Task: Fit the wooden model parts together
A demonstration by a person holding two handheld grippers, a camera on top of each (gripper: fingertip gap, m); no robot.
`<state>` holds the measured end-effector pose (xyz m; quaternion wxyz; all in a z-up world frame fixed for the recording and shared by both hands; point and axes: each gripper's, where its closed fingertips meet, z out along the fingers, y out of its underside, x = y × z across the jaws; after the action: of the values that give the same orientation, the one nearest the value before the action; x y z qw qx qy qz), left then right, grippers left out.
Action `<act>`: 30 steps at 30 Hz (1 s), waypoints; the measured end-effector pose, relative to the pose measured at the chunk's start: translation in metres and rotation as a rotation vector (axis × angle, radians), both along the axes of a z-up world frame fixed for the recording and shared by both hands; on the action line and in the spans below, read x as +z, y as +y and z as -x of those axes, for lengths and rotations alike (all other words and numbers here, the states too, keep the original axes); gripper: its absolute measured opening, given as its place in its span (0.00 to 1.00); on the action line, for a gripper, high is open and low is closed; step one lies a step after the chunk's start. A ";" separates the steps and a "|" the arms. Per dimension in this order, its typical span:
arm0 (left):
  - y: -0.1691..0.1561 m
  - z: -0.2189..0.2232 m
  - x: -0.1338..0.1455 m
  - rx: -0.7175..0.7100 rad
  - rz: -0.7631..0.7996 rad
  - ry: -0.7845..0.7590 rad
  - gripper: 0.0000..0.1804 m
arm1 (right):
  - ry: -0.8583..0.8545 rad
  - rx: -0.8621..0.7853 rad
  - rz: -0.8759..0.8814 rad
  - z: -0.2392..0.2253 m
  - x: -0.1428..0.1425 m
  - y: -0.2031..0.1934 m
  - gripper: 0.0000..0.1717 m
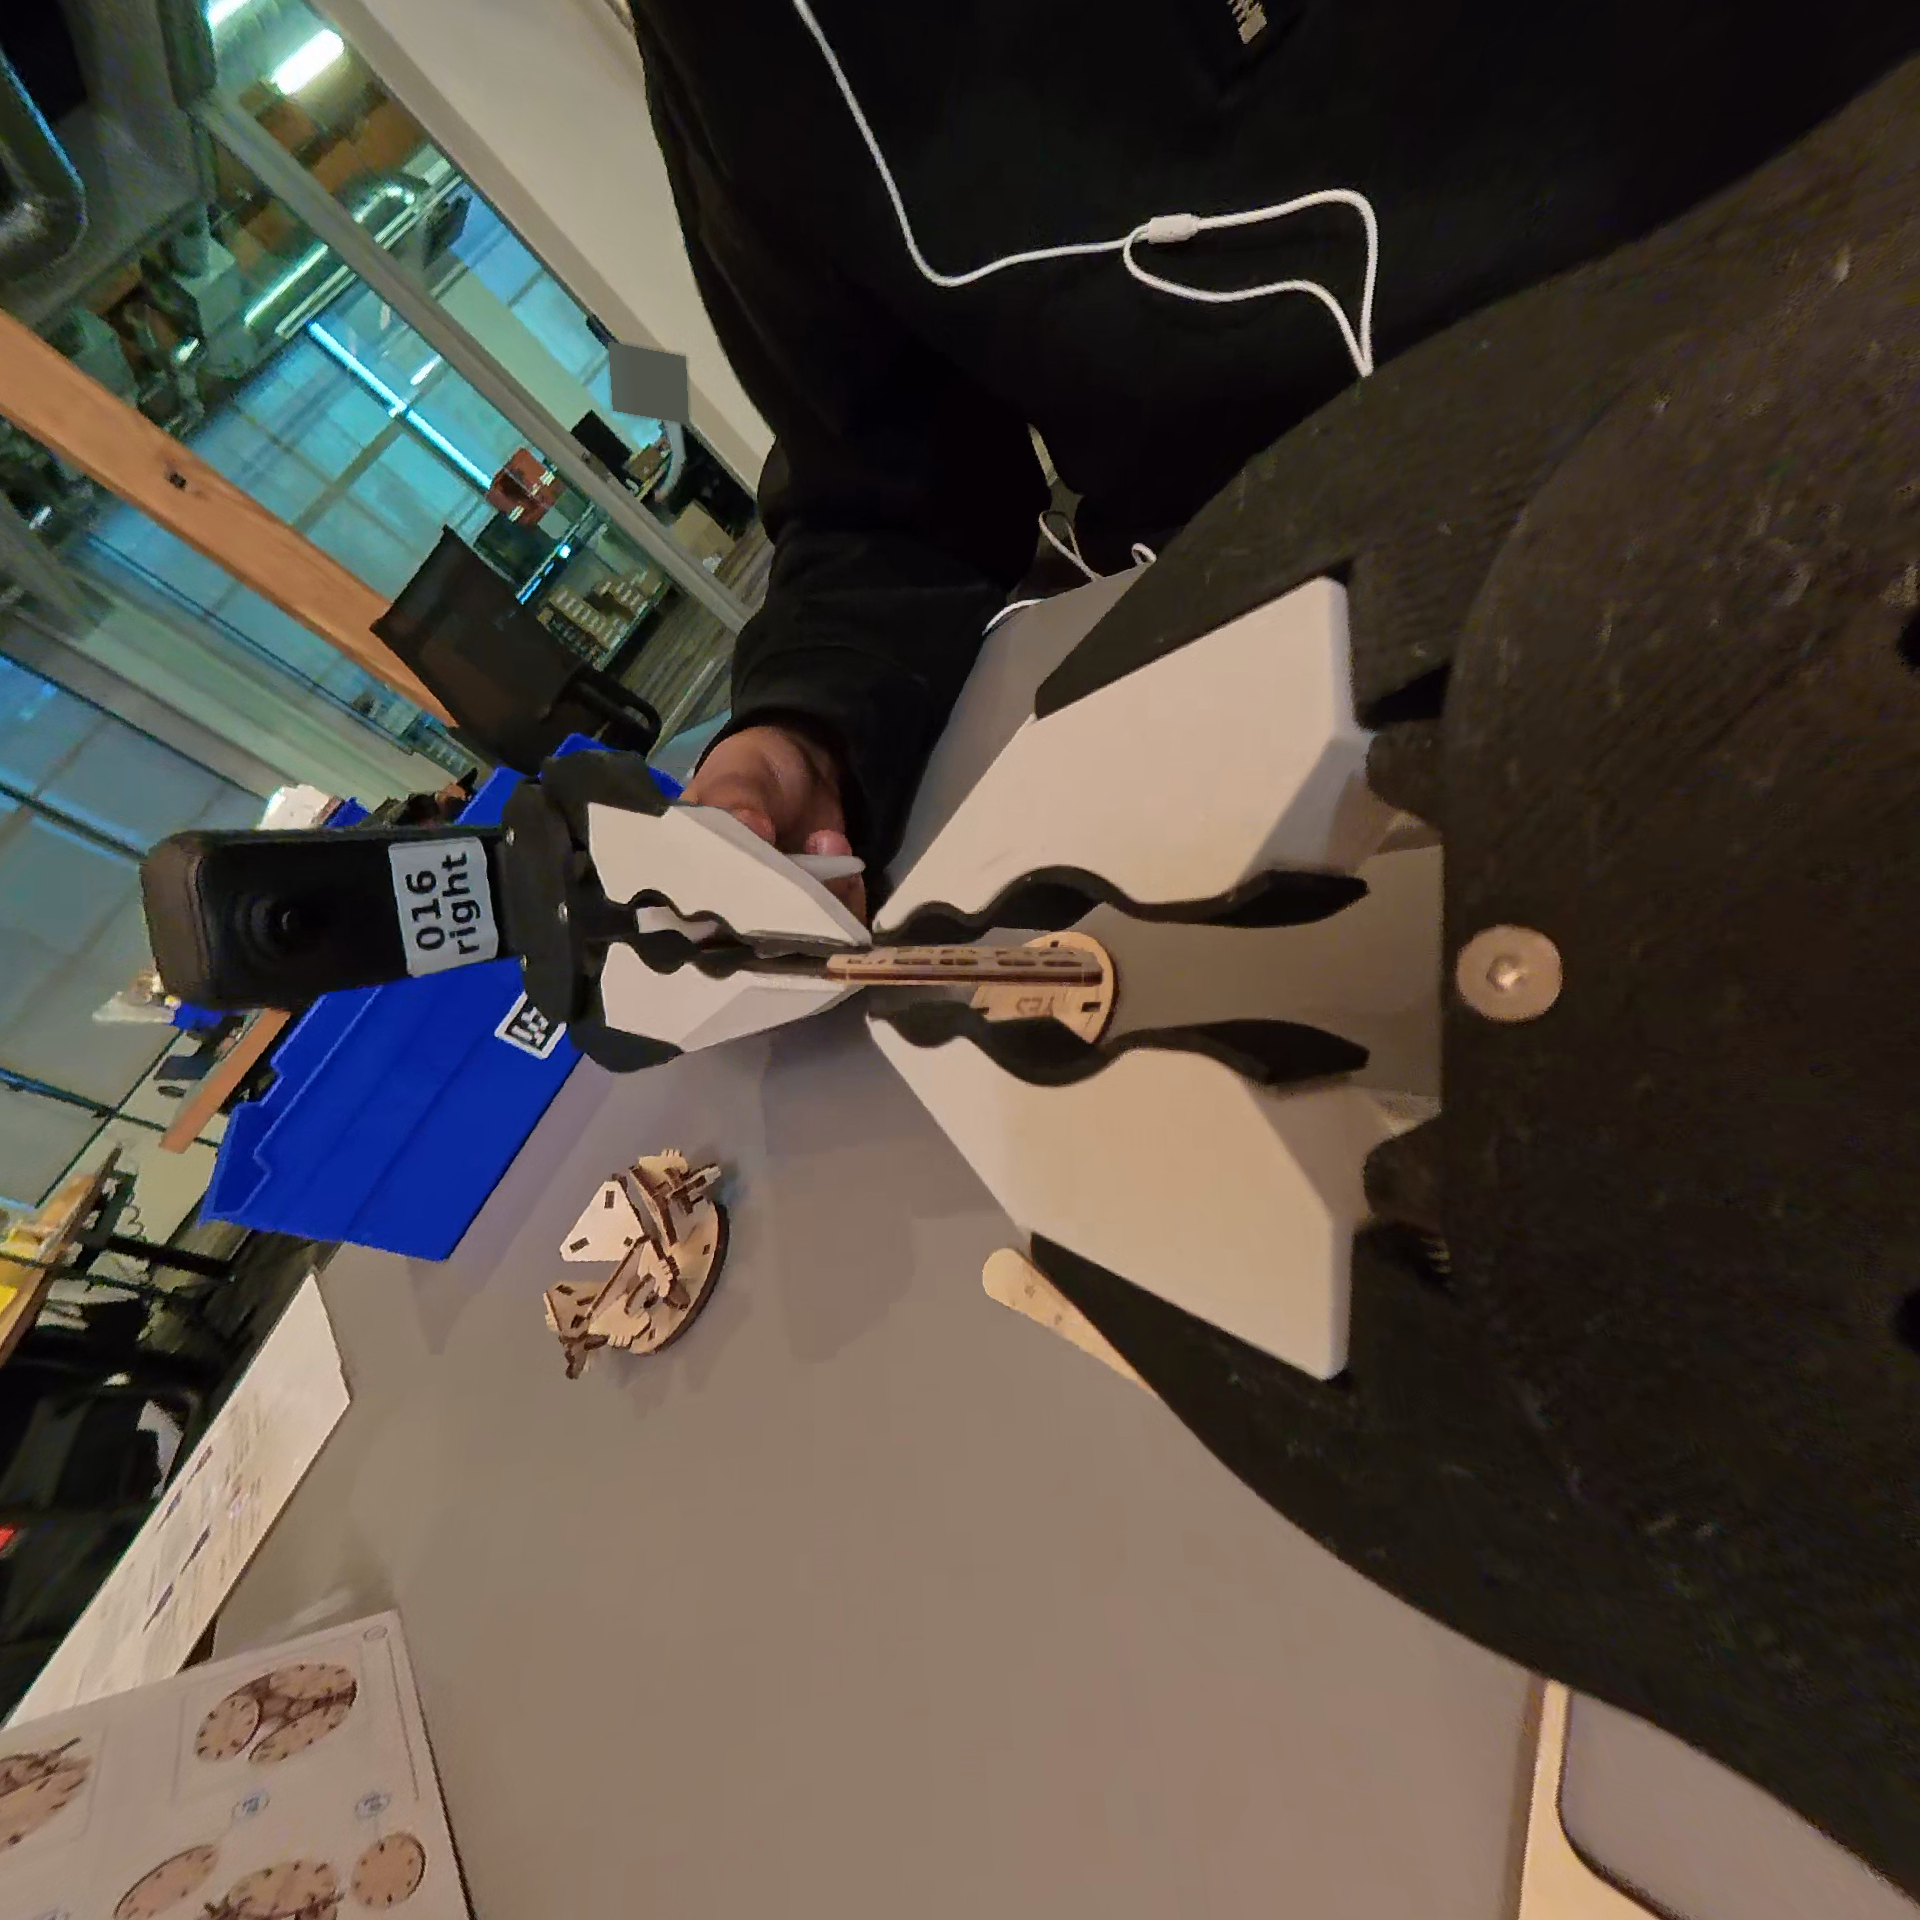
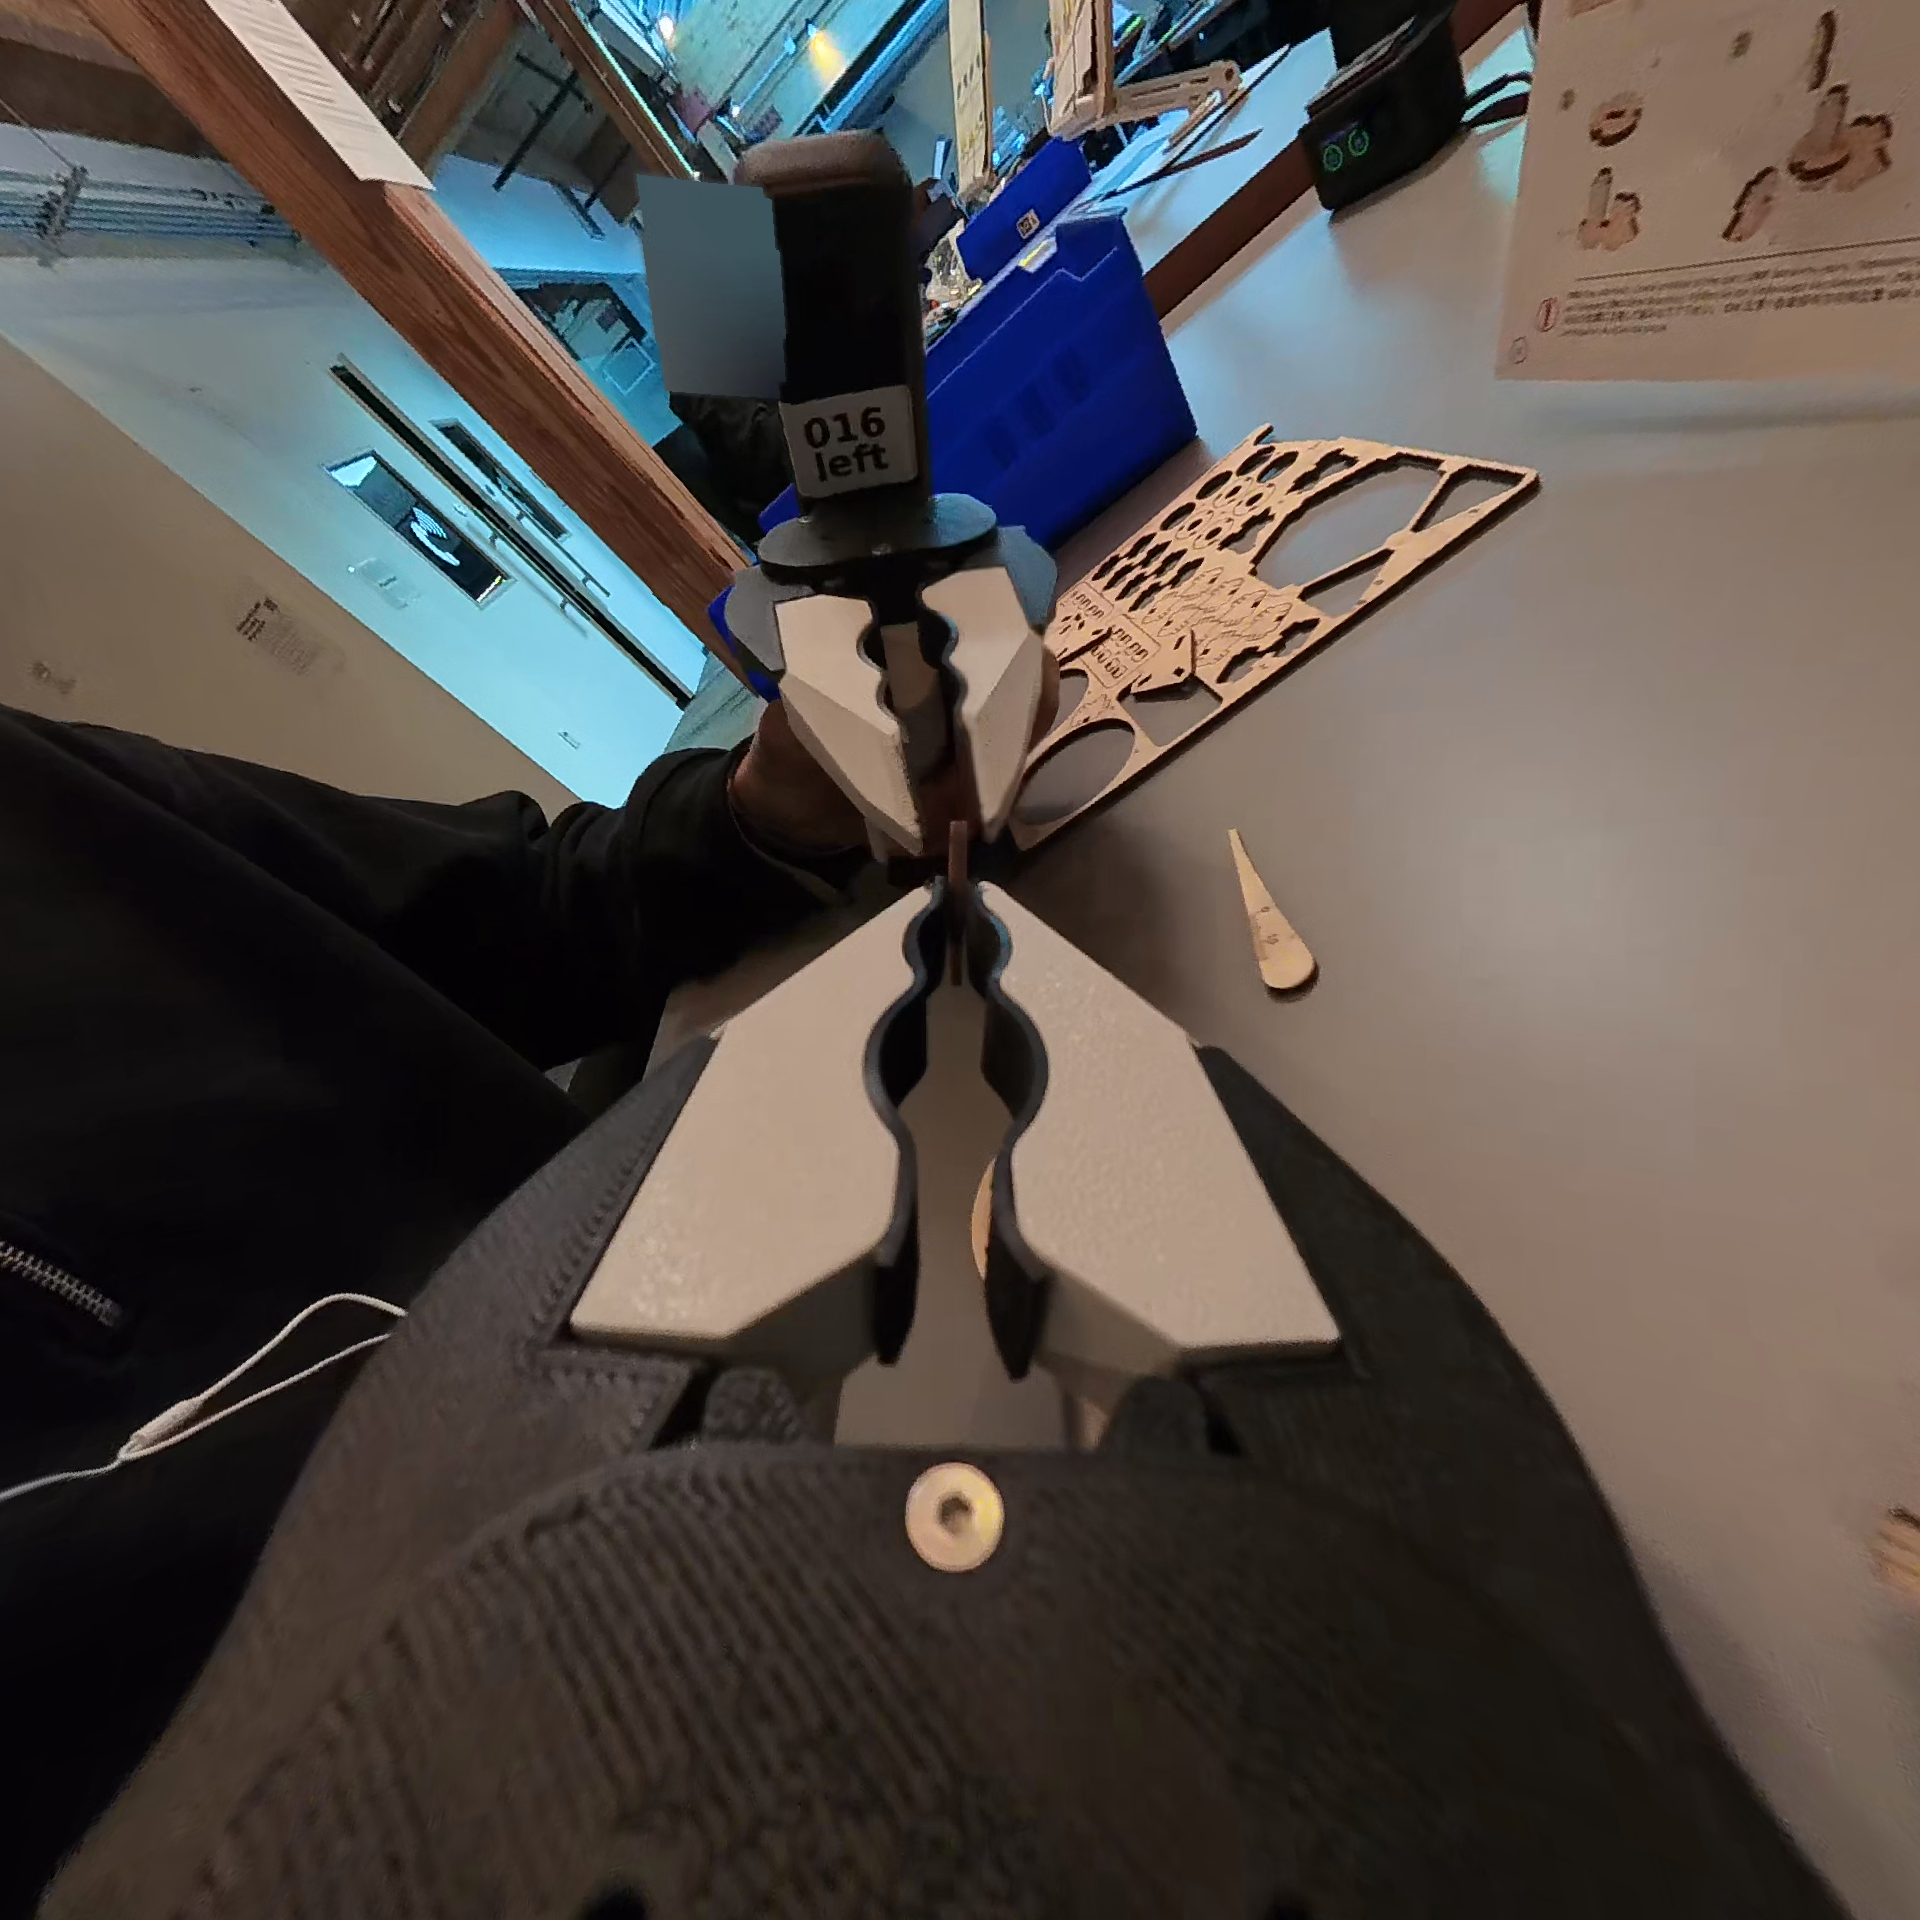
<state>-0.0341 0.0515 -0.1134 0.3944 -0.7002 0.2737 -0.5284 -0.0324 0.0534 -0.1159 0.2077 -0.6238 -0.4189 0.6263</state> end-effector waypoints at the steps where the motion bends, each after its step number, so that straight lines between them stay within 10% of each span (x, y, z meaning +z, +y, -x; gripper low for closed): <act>1: -0.002 -0.001 0.000 -0.014 0.002 -0.004 0.02 | 0.008 0.005 -0.003 0.000 0.001 -0.001 0.00; 30: 0.003 0.004 0.002 0.006 0.089 -0.088 0.00 | 0.020 -0.027 -0.018 0.002 0.003 0.001 0.04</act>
<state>-0.0380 0.0548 -0.1113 0.3761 -0.6940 0.2300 -0.5691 -0.0345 0.0541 -0.1132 0.2256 -0.6214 -0.4140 0.6258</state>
